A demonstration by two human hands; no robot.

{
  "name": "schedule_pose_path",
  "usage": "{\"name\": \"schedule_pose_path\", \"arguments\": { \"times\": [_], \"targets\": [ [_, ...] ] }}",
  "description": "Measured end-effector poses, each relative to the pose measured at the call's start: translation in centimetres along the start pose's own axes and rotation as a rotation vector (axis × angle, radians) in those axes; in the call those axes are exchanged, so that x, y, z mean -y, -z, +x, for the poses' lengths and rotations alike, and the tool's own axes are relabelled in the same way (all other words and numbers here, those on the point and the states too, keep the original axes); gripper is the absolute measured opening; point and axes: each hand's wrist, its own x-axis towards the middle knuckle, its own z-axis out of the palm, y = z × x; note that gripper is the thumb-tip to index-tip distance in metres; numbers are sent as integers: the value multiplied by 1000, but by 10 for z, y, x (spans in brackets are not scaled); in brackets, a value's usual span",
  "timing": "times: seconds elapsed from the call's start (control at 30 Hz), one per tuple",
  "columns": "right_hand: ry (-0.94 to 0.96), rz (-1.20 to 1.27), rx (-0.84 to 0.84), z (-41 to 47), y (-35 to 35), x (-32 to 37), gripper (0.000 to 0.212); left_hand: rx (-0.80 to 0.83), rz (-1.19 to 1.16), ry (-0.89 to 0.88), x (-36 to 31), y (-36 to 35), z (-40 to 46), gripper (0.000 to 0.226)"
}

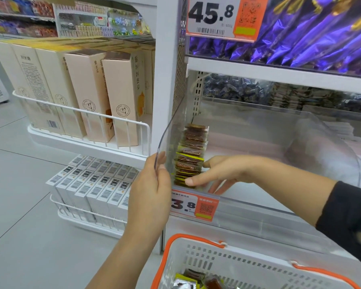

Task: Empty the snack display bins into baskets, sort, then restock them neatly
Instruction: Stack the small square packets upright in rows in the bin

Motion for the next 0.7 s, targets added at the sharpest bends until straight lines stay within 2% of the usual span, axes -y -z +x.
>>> {"name": "schedule_pose_path", "arguments": {
  "times": [0.07,0.13,0.2,0.27,0.37,0.5,0.7],
  "targets": [
    [-24,35,1,-2,10,2,66,-5,-2,-3,0,0,0,34],
    [-64,149,-135,6,22,-2,70,-9,-1,-4,0,0,1,33],
    [-69,399,-335,21,33,-10,67,-7,-2,5,1,0,0,31],
    [-49,753,-465,38,41,-13,66,-3,-7,9,1,0,0,32],
    [-48,1110,-497,63,41,-4,81,-8,-7,-6,2,-1,1,32],
    [-32,1110,-504,102,36,8,104,-17,3,-9,-1,-1,0,29],
    [-14,1058,-586,96,37,13,85,3,18,-10,-1,0,0,27]
  ]
}}
